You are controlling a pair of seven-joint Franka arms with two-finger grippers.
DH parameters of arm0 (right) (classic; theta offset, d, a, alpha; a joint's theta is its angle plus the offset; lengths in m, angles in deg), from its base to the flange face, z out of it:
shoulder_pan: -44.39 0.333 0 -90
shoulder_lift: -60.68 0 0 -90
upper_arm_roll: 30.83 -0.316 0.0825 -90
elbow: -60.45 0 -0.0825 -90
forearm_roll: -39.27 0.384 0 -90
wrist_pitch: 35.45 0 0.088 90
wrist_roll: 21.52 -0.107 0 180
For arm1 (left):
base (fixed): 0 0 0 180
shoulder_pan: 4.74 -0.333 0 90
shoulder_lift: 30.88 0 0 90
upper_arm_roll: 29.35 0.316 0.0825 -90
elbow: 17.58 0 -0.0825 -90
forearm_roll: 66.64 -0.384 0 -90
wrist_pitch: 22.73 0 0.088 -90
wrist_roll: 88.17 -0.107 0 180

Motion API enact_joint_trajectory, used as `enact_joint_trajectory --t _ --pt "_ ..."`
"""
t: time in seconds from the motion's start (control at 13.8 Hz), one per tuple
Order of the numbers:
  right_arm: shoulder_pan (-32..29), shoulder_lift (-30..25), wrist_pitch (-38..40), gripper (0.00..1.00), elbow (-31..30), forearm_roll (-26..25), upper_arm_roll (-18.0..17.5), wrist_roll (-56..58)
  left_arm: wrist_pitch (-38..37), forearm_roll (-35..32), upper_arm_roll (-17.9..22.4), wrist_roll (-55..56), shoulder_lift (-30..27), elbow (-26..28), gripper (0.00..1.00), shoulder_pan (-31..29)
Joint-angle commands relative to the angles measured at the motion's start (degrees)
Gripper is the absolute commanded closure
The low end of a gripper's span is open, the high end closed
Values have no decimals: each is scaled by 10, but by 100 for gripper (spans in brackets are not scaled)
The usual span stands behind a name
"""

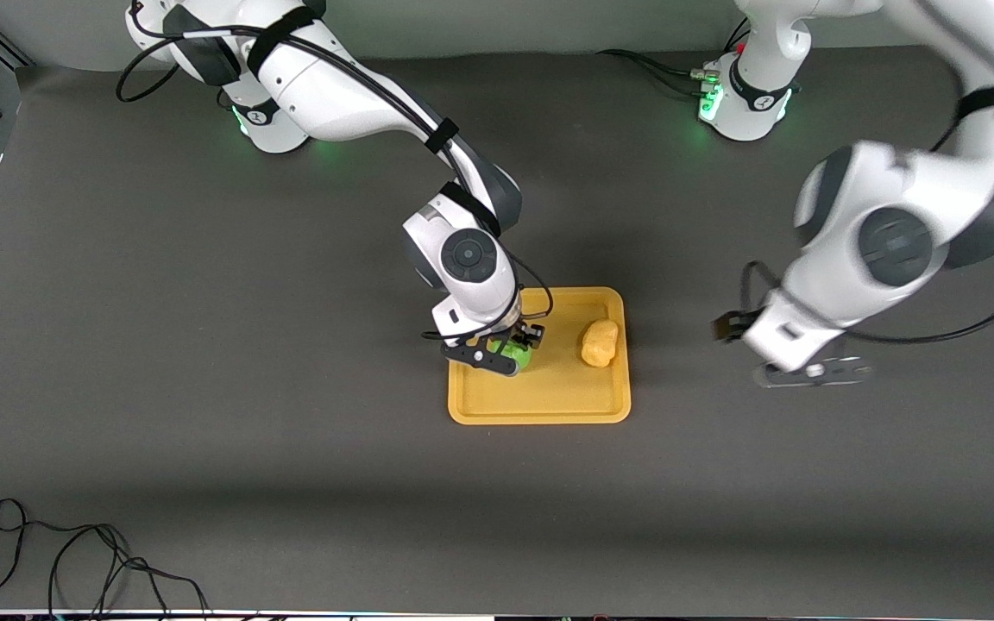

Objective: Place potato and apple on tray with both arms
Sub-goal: 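Release the potato on the tray while the right gripper carries the apple, then lower the apple onto the tray and open the right gripper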

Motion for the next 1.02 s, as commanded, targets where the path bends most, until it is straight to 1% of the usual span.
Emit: enact_joint_trajectory --t 0.0,0.07,0.15,0.29,0.51,0.58,0.65,0.73,0.87,0.95 --pt "11 22 7 59 30 5 6 -2 -33 17 -6 -97 -84 46 0 -55" --pt "11 21 7 59 30 4 6 -2 -39 37 -5 -115 -106 51 0 -73" --pt "11 21 8 53 30 5 6 -5 -39 43 -5 -118 -123 57 0 -84" --pt "12 22 8 0 29 11 5 -16 -41 43 -4 -119 -146 59 0 -95" --pt "11 13 14 0 29 7 6 -16 -51 43 -1 -119 -162 60 0 -96" --pt "9 2 22 0 28 6 9 -11 -52 43 -1 -119 -163 60 0 -97" --pt "5 -19 47 0 27 3 10 -2 -53 42 -1 -119 -164 59 0 -97" --pt "0 -48 77 0 27 -4 23 25 -55 43 0 -120 -168 60 0 -97" --pt "-18 -106 136 0 24 0 59 60 -58 42 0 -120 -171 60 0 -101" --pt "-39 -141 158 0 3 0 72 90 -61 42 0 -121 -172 59 0 -104"
